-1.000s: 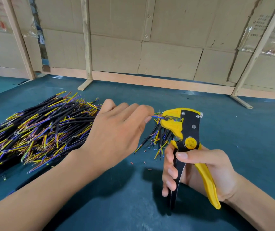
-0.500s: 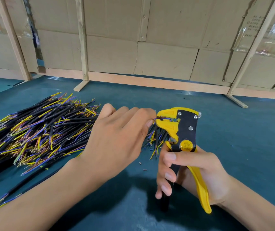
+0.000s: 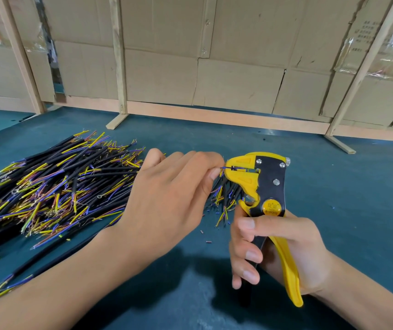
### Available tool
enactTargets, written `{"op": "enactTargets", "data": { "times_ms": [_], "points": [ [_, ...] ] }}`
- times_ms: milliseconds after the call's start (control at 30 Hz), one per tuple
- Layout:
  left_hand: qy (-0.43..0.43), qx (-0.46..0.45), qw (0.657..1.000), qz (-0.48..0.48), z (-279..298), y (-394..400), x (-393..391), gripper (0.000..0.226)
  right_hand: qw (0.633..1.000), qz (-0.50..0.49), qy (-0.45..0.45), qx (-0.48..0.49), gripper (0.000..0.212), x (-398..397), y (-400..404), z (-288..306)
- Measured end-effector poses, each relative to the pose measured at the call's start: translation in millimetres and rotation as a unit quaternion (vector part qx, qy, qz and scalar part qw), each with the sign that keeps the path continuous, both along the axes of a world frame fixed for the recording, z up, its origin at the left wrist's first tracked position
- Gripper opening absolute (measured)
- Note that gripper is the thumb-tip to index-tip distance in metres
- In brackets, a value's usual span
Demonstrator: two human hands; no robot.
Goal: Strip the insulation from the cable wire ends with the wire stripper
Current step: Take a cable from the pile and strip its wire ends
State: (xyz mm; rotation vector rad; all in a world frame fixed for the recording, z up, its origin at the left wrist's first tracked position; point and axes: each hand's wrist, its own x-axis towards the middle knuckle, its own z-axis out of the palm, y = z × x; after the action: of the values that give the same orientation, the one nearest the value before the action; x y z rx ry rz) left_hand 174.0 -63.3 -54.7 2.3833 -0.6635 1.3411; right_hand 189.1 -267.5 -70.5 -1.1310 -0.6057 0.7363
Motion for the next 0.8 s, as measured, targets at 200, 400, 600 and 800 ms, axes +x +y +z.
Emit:
{"op": "enactTargets", "data": {
  "times_ms": [200, 400, 600, 800],
  "points": [
    [-0.004, -0.012, 1.000, -0.007, -0.4, 0.4, 0.8, 0.019, 1.000, 0.023, -0.008, 0.016, 0.024, 2.6, -1.6, -0.4],
    [0.005, -0.047, 0.998, -0.029, -3.3, 0.5, 2.7, 0.017, 0.998, 0.046, -0.010, 0.031, 0.024, 3.3, -1.9, -1.5],
    [0.031, -0.089, 0.995, -0.026, -6.5, -2.9, 2.5, 0.013, 0.998, 0.051, 0.003, 0.032, 0.028, 3.4, -2.6, -1.2],
    [0.009, -0.063, 0.998, -0.003, -2.9, -3.0, 0.2, 0.017, 0.998, 0.057, 0.006, 0.031, 0.023, 1.4, -1.5, 0.3]
  ]
}}
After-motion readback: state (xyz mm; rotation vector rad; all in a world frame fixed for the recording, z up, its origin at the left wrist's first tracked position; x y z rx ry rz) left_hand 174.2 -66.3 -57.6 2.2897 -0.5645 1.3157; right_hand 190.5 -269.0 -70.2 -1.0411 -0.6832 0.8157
